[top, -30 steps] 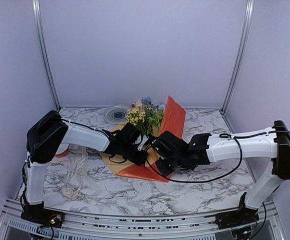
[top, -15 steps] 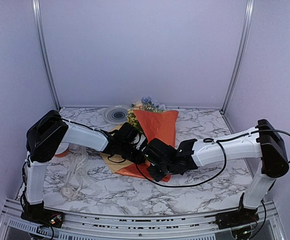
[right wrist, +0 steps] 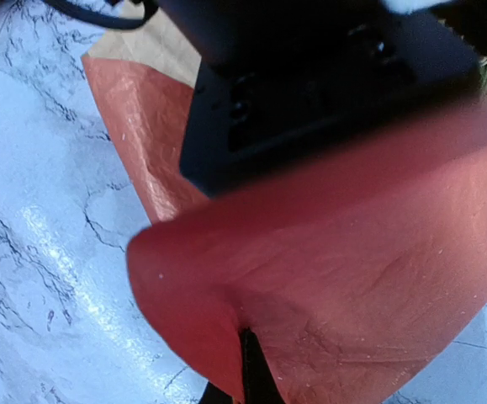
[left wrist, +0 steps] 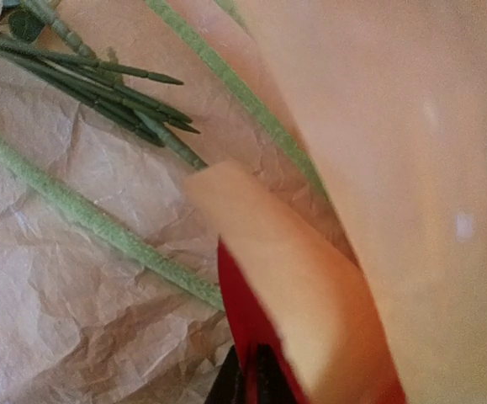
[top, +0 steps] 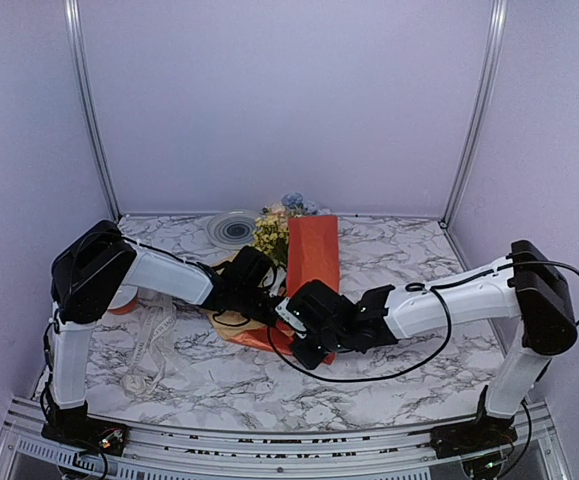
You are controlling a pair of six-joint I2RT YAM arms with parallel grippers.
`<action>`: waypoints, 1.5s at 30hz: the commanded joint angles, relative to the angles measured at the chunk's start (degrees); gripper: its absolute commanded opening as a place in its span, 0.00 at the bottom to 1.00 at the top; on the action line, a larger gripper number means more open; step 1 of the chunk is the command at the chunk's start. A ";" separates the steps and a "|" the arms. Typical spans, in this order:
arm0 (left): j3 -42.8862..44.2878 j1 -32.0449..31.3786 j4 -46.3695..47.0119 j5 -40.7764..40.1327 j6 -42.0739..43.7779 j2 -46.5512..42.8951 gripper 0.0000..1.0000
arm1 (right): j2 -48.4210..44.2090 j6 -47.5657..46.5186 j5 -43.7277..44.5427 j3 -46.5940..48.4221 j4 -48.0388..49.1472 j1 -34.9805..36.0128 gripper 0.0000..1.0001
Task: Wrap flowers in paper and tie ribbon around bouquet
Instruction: Fold the one-fourth-folded wrapping paper at the center of the board.
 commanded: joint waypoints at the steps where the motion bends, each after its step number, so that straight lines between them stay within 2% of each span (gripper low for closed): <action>1: -5.03 1.32 5.57 -0.57 -2.83 -1.94 0.25 | 3.52 -2.87 -3.80 -1.85 2.97 -0.73 0.00; 3: -6.23 1.74 6.77 -1.69 -3.01 -4.21 0.37 | 4.54 -2.89 -4.38 -2.89 3.64 -0.75 0.00; 5: -7.31 2.46 7.53 -3.05 -3.25 -6.73 0.44 | 5.22 -2.71 -4.55 -3.68 4.35 -0.75 0.00; 9: -9.96 4.34 8.11 -6.36 -4.15 -12.12 0.53 | 6.37 -2.06 -4.62 -4.19 4.71 -1.00 0.00; 14: -15.11 5.77 8.35 -11.44 -4.38 -21.01 0.58 | 6.42 -1.81 -4.66 -3.75 4.71 -1.02 0.00; 20: -22.26 5.78 12.85 -9.91 -8.25 -31.01 0.75 | 6.83 -1.73 -4.44 -3.38 4.62 -1.09 0.00; 24: -24.71 5.70 15.02 -5.89 -12.89 -31.66 0.81 | 6.67 -1.89 -4.25 -3.26 4.66 -1.03 0.00; 31: -24.67 4.96 18.12 -3.23 -16.10 -25.69 0.81 | 6.63 -2.16 -4.09 -3.30 4.62 -1.04 0.00; 37: -23.36 4.81 18.12 -4.03 -17.17 -22.51 0.74 | 6.21 -1.97 -3.70 -3.39 4.49 -1.09 0.00; 38: -23.30 4.74 18.12 -4.46 -16.92 -22.25 0.68 | 6.23 -1.98 -3.78 -3.36 4.53 -1.07 0.00; 39: -23.10 4.73 18.12 -4.94 -16.04 -21.85 0.54 | 6.27 -2.06 -3.99 -3.35 4.61 -1.01 0.00; 41: -22.54 4.73 18.12 -6.57 -14.21 -21.10 0.17 | 6.49 -2.22 -4.11 -3.04 4.35 -1.01 0.00; 42: -22.23 4.77 18.12 -7.53 -13.39 -20.83 0.05 | 6.45 -2.51 -4.09 -2.82 4.09 -1.03 0.00; 43: -21.88 4.81 18.08 -8.45 -12.33 -20.75 0.00 | 6.32 -2.63 -4.05 -2.55 3.71 -1.06 0.00; 44: -21.42 4.81 18.12 -9.47 -10.91 -20.51 0.00 | 5.96 -2.87 -3.91 -2.26 3.28 -1.02 0.01; 45: -20.83 4.81 18.08 -10.57 -9.04 -20.18 0.00 | 5.46 -3.13 -3.90 -2.03 2.89 -1.01 0.05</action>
